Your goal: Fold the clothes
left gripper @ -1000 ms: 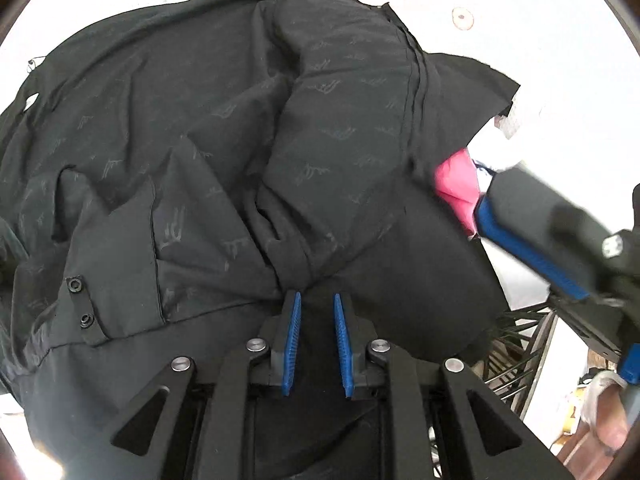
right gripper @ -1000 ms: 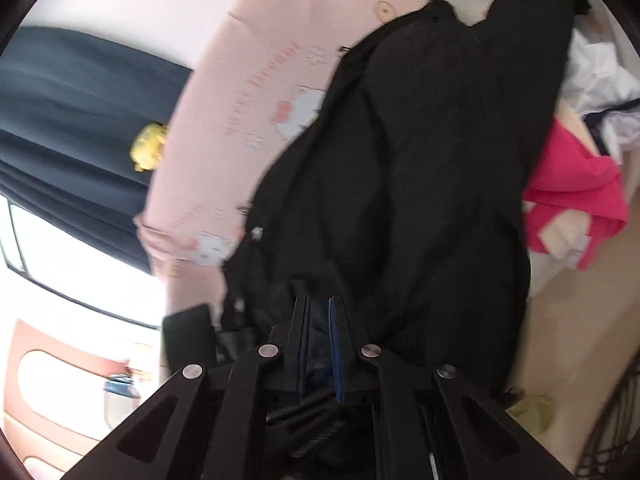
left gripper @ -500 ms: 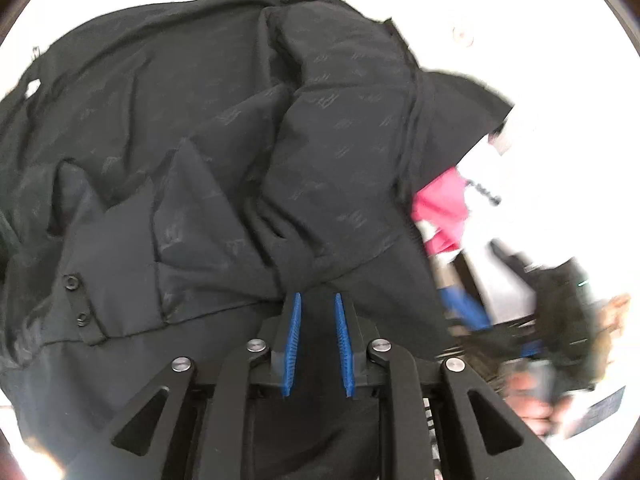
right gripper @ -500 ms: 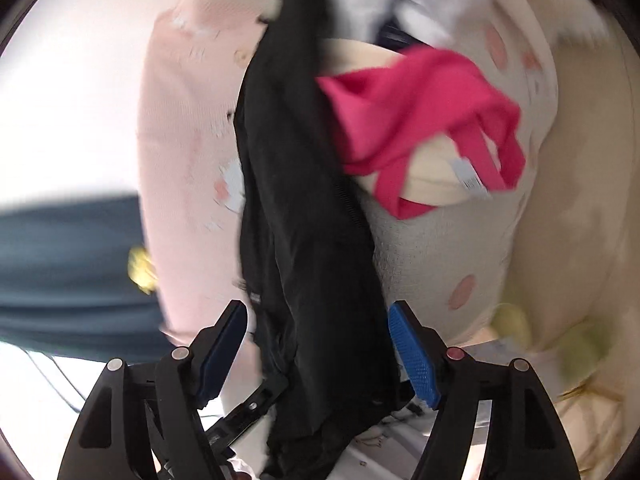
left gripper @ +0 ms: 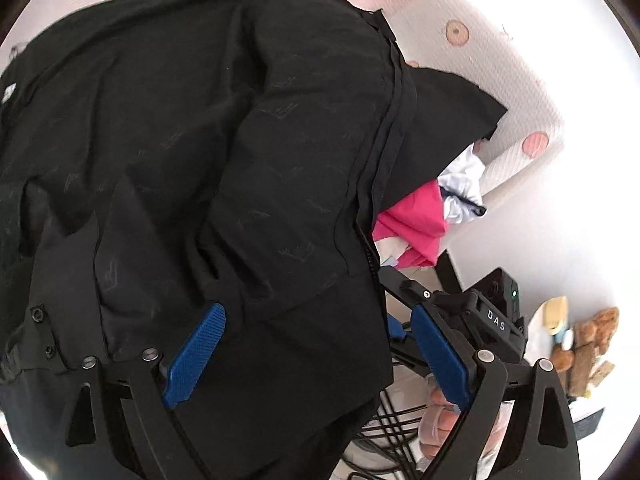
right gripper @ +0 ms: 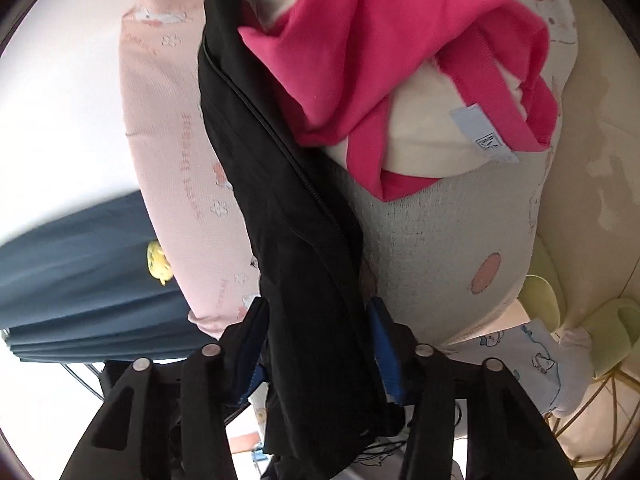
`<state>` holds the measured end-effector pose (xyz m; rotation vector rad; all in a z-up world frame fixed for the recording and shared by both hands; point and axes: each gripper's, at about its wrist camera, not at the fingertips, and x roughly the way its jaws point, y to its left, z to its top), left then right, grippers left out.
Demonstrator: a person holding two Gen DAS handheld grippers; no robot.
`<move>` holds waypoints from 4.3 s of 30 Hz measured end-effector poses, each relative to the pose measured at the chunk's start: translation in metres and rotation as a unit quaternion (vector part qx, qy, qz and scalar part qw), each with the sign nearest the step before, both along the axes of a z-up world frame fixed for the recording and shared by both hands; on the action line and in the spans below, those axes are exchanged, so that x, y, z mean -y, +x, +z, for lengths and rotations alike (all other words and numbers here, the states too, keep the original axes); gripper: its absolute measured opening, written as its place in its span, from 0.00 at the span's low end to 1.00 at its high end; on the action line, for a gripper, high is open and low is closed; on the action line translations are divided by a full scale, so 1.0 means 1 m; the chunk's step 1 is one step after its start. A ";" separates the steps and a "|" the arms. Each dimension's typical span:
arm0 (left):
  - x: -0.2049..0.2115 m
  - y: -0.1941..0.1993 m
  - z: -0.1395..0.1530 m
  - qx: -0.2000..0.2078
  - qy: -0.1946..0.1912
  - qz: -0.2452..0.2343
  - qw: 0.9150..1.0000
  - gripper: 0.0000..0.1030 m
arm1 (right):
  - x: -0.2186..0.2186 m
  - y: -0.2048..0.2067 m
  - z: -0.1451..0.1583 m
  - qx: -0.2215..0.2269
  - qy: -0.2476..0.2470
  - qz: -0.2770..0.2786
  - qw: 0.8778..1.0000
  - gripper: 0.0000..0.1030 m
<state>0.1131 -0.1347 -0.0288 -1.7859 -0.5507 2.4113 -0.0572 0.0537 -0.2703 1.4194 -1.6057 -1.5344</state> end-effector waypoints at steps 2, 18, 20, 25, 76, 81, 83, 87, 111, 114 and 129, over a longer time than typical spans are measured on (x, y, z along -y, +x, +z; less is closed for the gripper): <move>-0.005 -0.001 0.002 -0.008 -0.034 -0.006 0.999 0.88 | -0.001 -0.001 -0.008 0.016 -0.014 -0.008 1.000 0.46; 0.006 -0.029 -0.047 0.089 -0.021 0.018 0.996 0.35 | 0.001 0.002 -0.017 0.028 -0.088 -0.047 0.995 0.52; 0.004 -0.029 -0.049 0.089 -0.025 0.017 0.996 0.34 | 0.001 0.002 -0.010 0.024 -0.105 -0.057 0.992 0.40; -0.008 -0.024 -0.051 0.079 -0.055 -0.001 0.995 0.34 | 0.013 -0.010 0.014 0.011 -0.056 -0.011 0.998 0.22; 0.096 0.102 0.019 -0.053 0.073 0.156 0.984 0.62 | 0.152 0.006 0.100 -0.007 0.058 0.164 0.985 0.37; 0.082 0.094 0.026 -0.057 0.049 0.127 0.989 0.62 | 0.137 0.008 0.109 -0.005 0.039 0.153 0.987 0.46; 0.076 0.091 0.028 -0.058 0.040 0.116 0.991 0.62 | 0.127 0.008 0.113 -0.008 0.040 0.144 0.989 0.53; 0.066 0.080 0.035 -0.057 0.027 0.091 0.994 0.62 | 0.106 0.003 0.119 -0.016 0.088 0.126 0.988 0.60; 0.040 0.043 -0.020 -0.073 0.037 0.076 0.994 0.51 | 0.107 -0.055 0.079 -0.013 0.166 0.128 0.978 0.69; 0.049 0.046 -0.025 -0.089 0.082 0.088 0.989 0.57 | 0.108 -0.064 0.067 -0.007 0.159 0.110 0.981 0.70; 0.017 0.022 0.014 -0.145 -0.105 -0.002 0.984 0.73 | 0.115 -0.095 0.057 -0.008 0.161 0.122 0.979 0.33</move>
